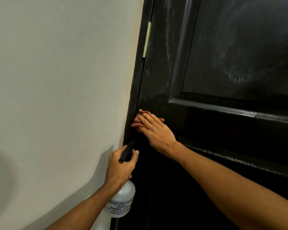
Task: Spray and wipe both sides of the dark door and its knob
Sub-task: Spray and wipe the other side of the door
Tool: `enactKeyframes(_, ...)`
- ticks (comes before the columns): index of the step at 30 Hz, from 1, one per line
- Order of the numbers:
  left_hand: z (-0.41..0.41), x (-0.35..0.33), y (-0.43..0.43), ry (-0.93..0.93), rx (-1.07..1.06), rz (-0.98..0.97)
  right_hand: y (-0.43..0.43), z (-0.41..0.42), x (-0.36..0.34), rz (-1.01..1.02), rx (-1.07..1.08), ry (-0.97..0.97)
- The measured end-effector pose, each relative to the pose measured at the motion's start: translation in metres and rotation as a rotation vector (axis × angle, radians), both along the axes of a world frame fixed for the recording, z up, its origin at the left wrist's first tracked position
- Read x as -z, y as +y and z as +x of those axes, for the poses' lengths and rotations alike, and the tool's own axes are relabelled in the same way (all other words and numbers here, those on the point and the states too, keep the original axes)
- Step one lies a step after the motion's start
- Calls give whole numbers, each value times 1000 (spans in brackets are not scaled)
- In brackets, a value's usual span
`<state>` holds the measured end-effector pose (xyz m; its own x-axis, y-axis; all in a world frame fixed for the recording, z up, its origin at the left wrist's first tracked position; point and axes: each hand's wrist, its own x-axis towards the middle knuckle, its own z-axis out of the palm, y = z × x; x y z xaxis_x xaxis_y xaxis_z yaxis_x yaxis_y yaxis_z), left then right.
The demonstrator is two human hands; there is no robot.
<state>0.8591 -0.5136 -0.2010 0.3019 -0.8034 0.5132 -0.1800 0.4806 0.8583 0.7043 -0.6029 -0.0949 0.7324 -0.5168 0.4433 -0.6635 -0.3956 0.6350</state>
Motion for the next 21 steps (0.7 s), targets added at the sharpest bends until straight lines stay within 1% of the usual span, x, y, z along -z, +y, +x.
enactKeyframes(4, -3, -40, 1, 2, 45, -35, 8, -2, -61, -86, 31, -175)
enactKeyframes(6, -3, -50, -1, -14, 45, -33, 9, -6, -64, -98, 30, -262)
enactKeyframes(7, -3, -60, -2, -18, 40, -41, 10, -6, -66, -84, 22, -258)
enactKeyframes(8, -2, -65, -1, -16, 36, -41, 9, -7, -60, -48, 7, -206)
enactKeyframes(10, -2, -82, -1, -12, 35, -64, 9, -16, -60, -15, -22, -17)
enactKeyframes(11, -1, -87, 0, -13, 35, -72, 10, -22, -63, -41, -45, 38)
enactKeyframes(12, -2, -93, 1, -12, 38, -91, 11, -31, -70, -87, -58, 19)
enactKeyframes(15, -15, -99, 5, -31, 57, -102, 28, -66, -74, -165, 2, -284)
enactKeyframes(16, -16, -99, 5, -41, 56, -99, 32, -72, -68, -166, 13, -318)
enactKeyframes(19, -39, -99, 14, -57, 90, -92, 54, -106, -52, -174, 70, -241)
enactKeyframes(21, -57, -102, 21, -76, 124, -89, 71, -135, -56, -208, 141, -297)
